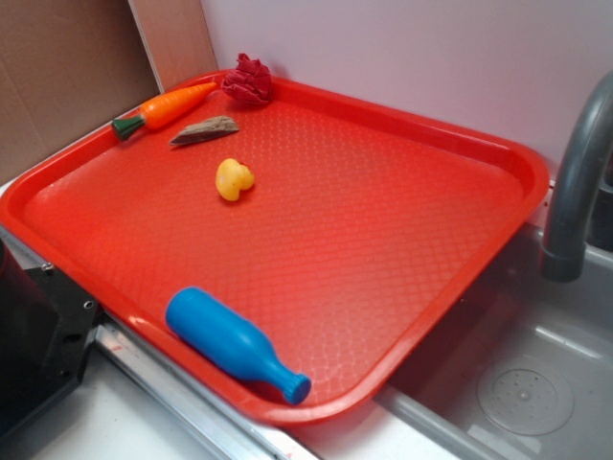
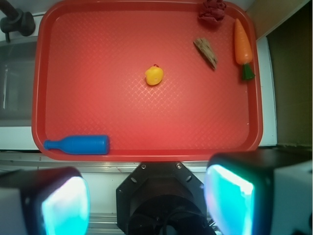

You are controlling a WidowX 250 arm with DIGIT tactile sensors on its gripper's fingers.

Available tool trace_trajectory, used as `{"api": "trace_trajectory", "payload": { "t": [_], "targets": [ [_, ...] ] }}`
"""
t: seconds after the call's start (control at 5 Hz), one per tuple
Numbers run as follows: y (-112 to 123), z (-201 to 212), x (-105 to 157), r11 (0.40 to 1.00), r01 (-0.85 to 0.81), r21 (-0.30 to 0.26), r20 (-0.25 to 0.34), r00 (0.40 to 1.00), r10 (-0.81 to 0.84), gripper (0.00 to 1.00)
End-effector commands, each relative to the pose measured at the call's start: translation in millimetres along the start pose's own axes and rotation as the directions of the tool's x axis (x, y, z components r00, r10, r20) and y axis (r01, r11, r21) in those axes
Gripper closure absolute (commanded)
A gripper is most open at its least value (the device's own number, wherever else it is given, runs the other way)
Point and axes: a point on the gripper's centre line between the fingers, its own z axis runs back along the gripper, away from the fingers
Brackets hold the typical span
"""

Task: Grab the red paper.

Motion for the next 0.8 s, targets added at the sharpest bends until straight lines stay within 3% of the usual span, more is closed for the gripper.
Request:
{"api": "trace_trajectory", "payload": {
  "t": [0.0, 0.4, 0.6],
  "targets": [
    [0.0, 0.0, 0.0, 1.0, 0.0, 0.0, 0.0, 1.0, 0.0, 0.0],
    [52.4, -41.9, 10.2, 0.992, -0.12, 0.049, 0.026, 0.993, 0.119, 0.0],
    [64.2, -62.0, 28.7, 0.993, -0.109, 0.034, 0.032, 0.994, 0.108, 0.0]
  ]
}}
